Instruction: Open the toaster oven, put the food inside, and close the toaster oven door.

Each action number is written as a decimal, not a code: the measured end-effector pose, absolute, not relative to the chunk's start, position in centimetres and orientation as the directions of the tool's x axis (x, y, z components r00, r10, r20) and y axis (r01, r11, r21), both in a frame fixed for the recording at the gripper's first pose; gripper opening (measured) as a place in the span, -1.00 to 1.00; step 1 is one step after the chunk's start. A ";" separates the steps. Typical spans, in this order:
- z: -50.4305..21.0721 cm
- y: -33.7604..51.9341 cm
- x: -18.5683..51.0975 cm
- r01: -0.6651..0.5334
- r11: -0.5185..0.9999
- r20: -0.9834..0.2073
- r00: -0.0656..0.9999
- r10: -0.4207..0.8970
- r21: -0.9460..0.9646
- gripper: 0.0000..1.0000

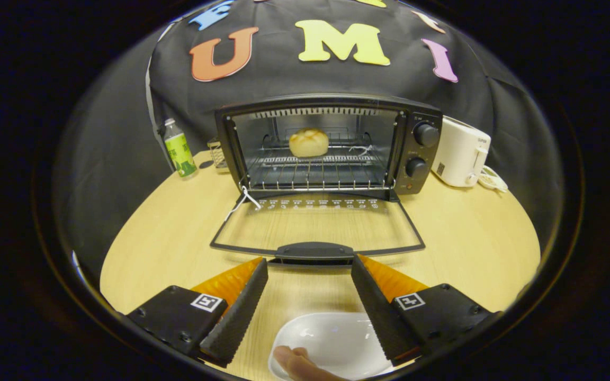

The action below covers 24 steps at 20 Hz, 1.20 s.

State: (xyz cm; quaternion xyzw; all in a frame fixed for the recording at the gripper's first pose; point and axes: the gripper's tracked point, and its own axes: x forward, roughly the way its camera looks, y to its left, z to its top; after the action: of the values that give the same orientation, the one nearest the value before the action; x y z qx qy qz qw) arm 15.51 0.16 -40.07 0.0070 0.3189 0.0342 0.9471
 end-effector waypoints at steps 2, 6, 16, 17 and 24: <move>-41.2 0.3 15.3 -0.049 0.998 -0.629 0.775 0.062 0.037 1.00; -41.8 -0.6 16.1 -0.003 1.000 -0.630 0.776 0.016 0.021 1.00; -40.2 -0.5 17.0 0.008 1.000 -0.607 0.795 0.002 0.013 1.00; -40.0 -0.5 17.0 0.006 1.000 -0.606 0.796 0.004 0.014 1.00; -37.1 -0.4 17.6 0.005 0.999 -0.553 0.833 0.018 0.040 1.00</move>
State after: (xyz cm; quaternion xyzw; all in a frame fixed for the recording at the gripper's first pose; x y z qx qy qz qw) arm 17.56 -0.43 -37.09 0.0199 0.2888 0.0035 0.9572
